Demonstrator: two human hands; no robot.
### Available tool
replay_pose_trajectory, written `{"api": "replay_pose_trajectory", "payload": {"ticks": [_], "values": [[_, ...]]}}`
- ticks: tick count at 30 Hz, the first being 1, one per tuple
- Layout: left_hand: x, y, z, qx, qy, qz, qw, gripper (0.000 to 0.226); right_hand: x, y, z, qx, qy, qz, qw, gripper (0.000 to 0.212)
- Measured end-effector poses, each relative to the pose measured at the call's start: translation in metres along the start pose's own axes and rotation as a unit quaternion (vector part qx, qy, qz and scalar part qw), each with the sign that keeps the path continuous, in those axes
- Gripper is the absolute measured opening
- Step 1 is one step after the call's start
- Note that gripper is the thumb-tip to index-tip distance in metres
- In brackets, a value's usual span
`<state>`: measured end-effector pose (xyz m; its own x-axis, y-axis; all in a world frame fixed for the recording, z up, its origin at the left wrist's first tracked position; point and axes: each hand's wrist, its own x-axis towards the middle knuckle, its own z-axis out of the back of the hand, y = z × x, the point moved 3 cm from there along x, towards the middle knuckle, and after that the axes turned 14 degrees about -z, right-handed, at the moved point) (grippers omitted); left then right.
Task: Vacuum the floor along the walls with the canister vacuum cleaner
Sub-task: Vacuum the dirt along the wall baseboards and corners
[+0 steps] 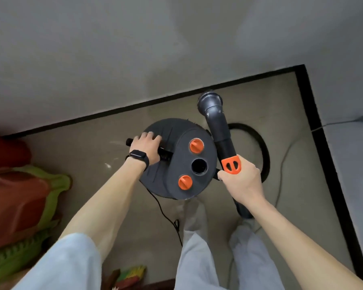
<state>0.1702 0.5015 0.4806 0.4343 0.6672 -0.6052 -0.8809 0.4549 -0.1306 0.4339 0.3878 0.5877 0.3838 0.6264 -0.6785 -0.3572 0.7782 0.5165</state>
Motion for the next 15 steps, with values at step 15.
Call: {"api": "replay_pose_trajectory", "payload": {"ticks": [15], "values": [[0.029, -0.039, 0.007, -0.013, 0.274, -0.016, 0.962, 0.042, -0.004, -0.049, 0.038, 0.095, -0.061, -0.075, 0.991, 0.035]]}}
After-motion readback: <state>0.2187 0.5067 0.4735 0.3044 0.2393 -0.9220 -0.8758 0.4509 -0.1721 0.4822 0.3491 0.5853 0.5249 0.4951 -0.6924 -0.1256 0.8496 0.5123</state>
